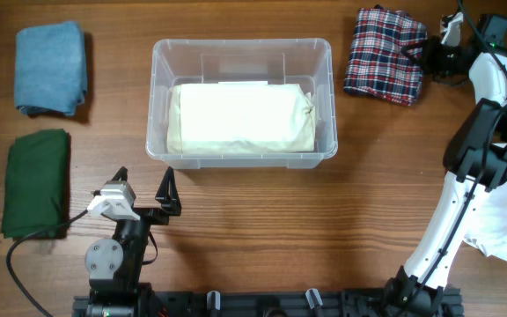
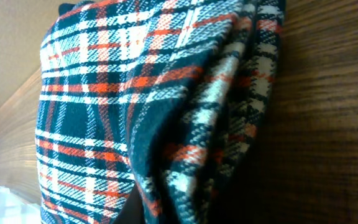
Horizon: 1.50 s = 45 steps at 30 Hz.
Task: Pack container
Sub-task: 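Grasp the edge of the red-black plaid cloth with the right gripper, then lift the plaid cloth and carry it over the box with the right gripper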
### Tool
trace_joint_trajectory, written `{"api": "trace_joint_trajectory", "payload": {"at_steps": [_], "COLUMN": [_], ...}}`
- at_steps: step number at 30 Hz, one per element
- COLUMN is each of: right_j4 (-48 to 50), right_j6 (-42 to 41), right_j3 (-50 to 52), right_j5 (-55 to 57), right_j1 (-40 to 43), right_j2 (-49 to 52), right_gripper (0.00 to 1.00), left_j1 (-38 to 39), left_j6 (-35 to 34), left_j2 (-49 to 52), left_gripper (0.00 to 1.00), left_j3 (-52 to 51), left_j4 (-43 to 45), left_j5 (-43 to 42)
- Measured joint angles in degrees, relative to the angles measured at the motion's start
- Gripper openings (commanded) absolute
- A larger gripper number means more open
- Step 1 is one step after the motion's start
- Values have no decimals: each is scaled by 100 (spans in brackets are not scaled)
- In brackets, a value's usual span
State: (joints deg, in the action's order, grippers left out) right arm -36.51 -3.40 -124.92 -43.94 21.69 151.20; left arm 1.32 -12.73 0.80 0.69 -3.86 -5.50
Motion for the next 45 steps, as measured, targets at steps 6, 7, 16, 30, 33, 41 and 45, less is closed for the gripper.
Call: {"api": "trace_joint_trajectory", "payload": {"at_steps": [6, 7, 16, 30, 33, 41, 45], "right_j4": [-140, -197, -892, -1602, -1714, -1926, -1987], "right_j6": [245, 313, 824, 890, 863, 603, 557], "right_j3": [0, 0, 125, 369, 369, 372, 372], "right_j5": [-238, -256, -144, 1731, 1950, 2094, 2114], "right_j1": [9, 9, -63, -151, -151, -262, -459], "right_j2": [26, 26, -210, -1683, -2068, -2675, -2931], "right_gripper": [4, 4, 4, 4, 4, 4, 4], "left_j1": [0, 0, 0, 0, 0, 0, 0], "left_j6": [0, 0, 0, 0, 0, 0, 0], "left_j2": [0, 0, 0, 0, 0, 0, 0], "left_gripper": [100, 100, 100, 100, 100, 100, 100], "left_j3": [0, 0, 0, 0, 0, 0, 0], "left_j4": [0, 0, 0, 0, 0, 0, 0], "left_j5": [2, 0, 2, 0, 0, 0, 2]}}
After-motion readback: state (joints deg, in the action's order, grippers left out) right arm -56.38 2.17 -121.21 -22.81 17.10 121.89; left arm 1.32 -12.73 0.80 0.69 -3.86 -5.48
